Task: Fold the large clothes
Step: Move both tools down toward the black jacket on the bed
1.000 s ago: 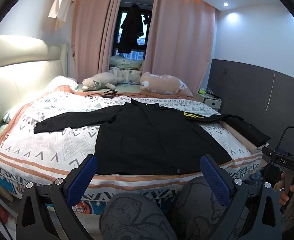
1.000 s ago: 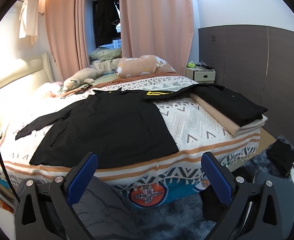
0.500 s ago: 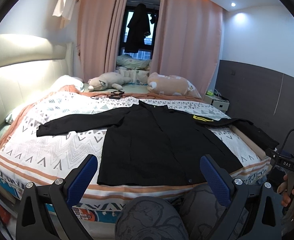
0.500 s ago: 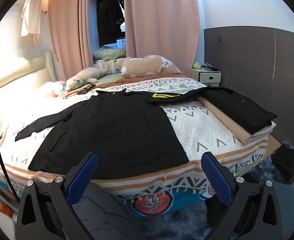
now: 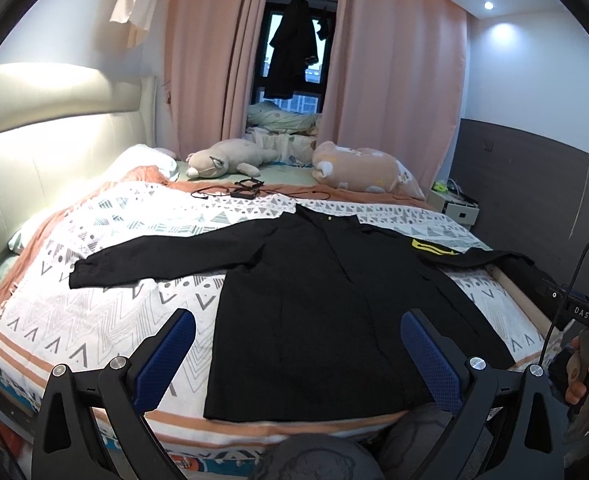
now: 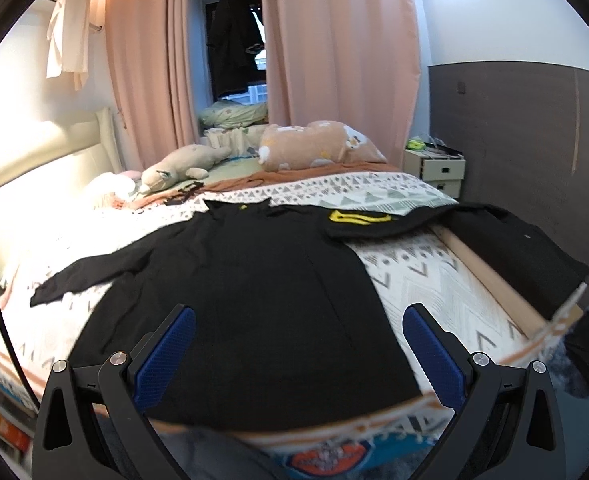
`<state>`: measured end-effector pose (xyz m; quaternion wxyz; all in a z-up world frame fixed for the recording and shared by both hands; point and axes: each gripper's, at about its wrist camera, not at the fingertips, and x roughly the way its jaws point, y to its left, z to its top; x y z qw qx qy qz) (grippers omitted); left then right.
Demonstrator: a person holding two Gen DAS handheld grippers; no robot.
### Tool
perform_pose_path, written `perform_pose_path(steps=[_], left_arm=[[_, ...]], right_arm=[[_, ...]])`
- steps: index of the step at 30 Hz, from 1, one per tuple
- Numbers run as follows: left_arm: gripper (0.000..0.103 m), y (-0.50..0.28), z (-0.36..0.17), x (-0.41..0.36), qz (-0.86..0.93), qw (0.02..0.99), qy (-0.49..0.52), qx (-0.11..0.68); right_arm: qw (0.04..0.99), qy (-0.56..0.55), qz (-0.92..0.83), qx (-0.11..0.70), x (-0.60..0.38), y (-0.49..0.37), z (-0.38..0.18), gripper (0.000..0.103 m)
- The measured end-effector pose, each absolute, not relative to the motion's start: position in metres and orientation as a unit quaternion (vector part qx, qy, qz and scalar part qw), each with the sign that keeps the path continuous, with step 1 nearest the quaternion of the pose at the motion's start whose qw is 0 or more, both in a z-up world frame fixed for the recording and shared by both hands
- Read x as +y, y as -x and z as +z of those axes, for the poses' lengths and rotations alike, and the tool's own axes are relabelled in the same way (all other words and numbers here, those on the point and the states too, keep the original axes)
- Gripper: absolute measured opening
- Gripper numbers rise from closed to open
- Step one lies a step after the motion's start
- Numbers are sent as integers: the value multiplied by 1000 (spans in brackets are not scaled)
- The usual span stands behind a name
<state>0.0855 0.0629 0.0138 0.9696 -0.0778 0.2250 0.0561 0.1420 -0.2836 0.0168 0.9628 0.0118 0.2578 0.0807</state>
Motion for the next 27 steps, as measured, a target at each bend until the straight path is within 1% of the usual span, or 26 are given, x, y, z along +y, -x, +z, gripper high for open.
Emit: perform_pose_path(steps=[9,20,24,27], left_arm=[[102,-124,11,90,81,963,84,243],[102,-164,6,142,140,950,107,257],[102,-177,2,167,167,943,117,265],[102,-183,-2,188,180,936,132,272]], right_arm=[[956,-28,123,265,-234,-208,21,103],[948,-46,165,267,-166,-281,25,103],[933,-52,196,296,-126,-312,19,103],[928,-53,212,303,-99,-328,17,103]])
